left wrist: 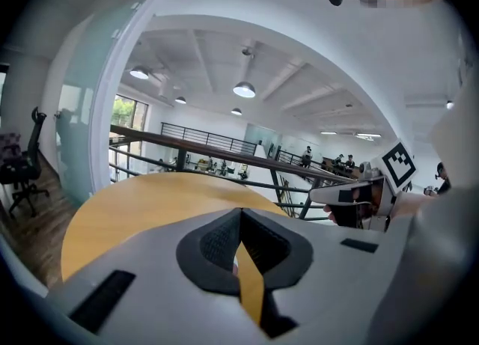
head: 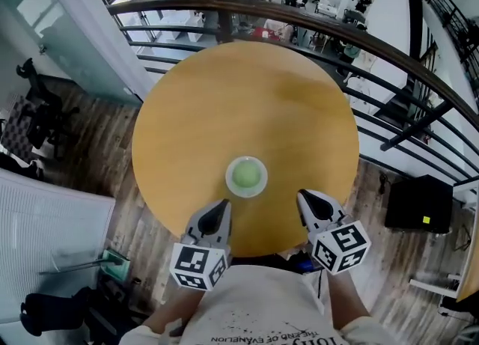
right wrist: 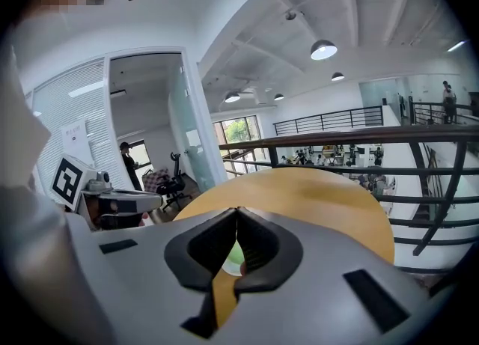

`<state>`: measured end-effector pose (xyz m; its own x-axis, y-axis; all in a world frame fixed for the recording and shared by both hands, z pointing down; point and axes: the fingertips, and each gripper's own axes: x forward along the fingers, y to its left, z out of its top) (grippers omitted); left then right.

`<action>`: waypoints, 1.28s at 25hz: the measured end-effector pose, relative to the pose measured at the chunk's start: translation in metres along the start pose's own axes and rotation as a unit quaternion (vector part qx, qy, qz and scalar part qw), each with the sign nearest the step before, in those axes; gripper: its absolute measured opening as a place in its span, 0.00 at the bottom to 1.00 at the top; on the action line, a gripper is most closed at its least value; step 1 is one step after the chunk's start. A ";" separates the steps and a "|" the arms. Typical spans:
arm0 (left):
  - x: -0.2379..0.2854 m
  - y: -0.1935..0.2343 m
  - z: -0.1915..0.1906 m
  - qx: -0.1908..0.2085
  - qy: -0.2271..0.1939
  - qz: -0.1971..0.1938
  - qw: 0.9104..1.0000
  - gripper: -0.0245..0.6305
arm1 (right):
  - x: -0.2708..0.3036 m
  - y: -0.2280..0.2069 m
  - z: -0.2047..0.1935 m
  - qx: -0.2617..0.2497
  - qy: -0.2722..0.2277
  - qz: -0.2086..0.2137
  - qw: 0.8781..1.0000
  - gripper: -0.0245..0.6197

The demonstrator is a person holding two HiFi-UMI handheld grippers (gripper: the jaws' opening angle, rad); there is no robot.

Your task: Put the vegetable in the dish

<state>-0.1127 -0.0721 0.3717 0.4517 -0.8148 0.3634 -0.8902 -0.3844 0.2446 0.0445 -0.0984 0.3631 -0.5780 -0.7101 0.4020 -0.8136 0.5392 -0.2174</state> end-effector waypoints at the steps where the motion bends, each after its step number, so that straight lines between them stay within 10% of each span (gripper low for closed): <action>1: -0.001 -0.001 -0.001 -0.002 0.001 0.000 1.000 0.07 | 0.000 0.001 0.002 -0.002 -0.003 0.001 1.000 0.08; 32: 0.000 0.009 -0.007 0.010 0.039 0.001 0.999 0.07 | -0.002 -0.008 0.002 0.001 -0.001 -0.005 1.000 0.08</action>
<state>-0.1206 -0.0728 0.3799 0.4525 -0.7791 0.4339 -0.8918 -0.3922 0.2256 0.0518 -0.1016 0.3624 -0.5708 -0.7162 0.4015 -0.8190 0.5315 -0.2162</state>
